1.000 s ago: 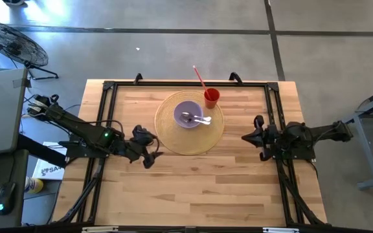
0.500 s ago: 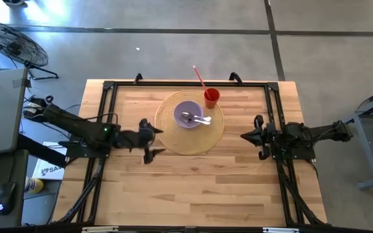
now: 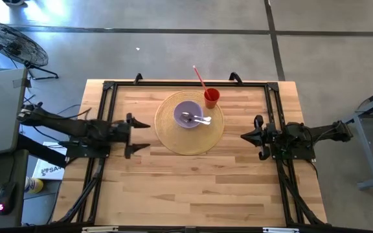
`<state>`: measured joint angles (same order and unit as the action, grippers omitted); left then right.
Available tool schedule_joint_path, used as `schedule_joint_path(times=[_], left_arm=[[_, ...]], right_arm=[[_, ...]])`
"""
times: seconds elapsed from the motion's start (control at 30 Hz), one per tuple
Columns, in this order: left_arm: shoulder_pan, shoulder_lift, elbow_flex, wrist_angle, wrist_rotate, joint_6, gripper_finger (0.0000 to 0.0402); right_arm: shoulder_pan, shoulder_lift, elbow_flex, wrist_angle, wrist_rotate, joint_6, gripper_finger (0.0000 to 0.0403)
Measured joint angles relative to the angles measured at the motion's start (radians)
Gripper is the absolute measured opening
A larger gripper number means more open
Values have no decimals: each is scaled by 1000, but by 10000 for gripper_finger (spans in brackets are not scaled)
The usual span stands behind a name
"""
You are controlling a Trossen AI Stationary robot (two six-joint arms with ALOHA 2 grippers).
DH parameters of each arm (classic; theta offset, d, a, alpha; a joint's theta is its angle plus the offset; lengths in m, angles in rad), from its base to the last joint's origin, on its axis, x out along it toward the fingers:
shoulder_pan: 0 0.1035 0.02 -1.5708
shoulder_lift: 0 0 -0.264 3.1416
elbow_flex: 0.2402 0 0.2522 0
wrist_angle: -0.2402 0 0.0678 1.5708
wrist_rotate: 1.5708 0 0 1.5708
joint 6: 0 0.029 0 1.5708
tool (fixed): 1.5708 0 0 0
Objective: Pick & Place Utensil
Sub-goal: Return to Home Position
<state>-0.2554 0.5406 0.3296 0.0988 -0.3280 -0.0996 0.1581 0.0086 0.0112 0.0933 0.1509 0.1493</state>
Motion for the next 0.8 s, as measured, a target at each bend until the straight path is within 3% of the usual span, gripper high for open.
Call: schedule_joint_path(times=[0.27,0.4,0.53,0.8], left_arm=[[0,-271,-65,-102,7,17,378],[0,-363,-163,-77,-24,19,378],[4,-447,-240,4,13,63,378],[164,-535,-257,-48,116,70,378]], right_arm=[[0,3,0,0,0,5,1],[0,4,0,0,0,5,1],[0,4,0,0,0,6,1],[0,4,0,0,0,7,1]])
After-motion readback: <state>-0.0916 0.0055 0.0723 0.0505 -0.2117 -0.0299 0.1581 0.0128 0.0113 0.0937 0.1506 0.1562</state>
